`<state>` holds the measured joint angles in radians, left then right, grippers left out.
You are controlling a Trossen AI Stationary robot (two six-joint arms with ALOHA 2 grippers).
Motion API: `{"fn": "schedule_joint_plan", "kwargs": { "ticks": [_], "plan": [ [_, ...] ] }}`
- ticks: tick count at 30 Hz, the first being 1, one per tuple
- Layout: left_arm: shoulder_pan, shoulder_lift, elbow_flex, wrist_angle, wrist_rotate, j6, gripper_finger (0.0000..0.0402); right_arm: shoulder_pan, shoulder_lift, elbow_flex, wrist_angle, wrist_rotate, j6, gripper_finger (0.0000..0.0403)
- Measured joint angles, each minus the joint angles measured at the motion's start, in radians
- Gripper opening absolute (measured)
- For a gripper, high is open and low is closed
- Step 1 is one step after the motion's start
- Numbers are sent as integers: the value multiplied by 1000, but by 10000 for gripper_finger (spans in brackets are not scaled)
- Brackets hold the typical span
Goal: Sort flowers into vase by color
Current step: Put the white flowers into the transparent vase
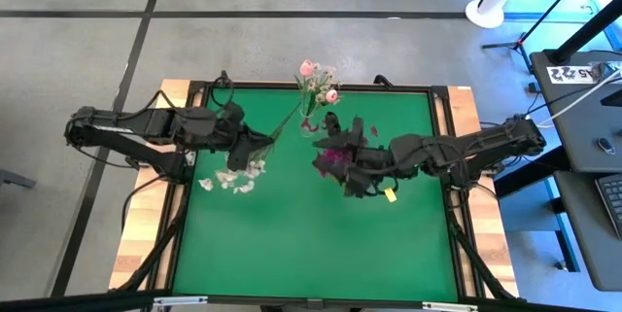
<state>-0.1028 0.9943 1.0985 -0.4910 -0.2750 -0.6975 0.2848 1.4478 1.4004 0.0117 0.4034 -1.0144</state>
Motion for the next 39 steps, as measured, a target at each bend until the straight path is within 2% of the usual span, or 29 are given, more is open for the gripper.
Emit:
{"fn": "schedule_joint_plan", "kwargs": {
  "ticks": [4,9,14,23,33,36,39],
  "plan": [
    [-1,0,0,95,76,1,11,-2,78,26,-9,13,-110,246],
    [-4,0,0,57,83,-27,11,-4,212,92,-2,145,-302,246],
    [-29,7,0,50,85,-42,11,-4,304,176,12,223,-383,246],
    [-51,15,-2,30,90,-63,11,-5,324,247,47,275,-440,246],
    [-89,14,-2,62,91,-63,11,-23,324,247,-62,302,-456,244],
    [-96,14,-2,62,88,-64,11,-24,324,247,-63,303,-452,227],
    [-97,14,-2,62,89,-64,11,-24,324,247,-63,304,-452,192]
  ]
}}
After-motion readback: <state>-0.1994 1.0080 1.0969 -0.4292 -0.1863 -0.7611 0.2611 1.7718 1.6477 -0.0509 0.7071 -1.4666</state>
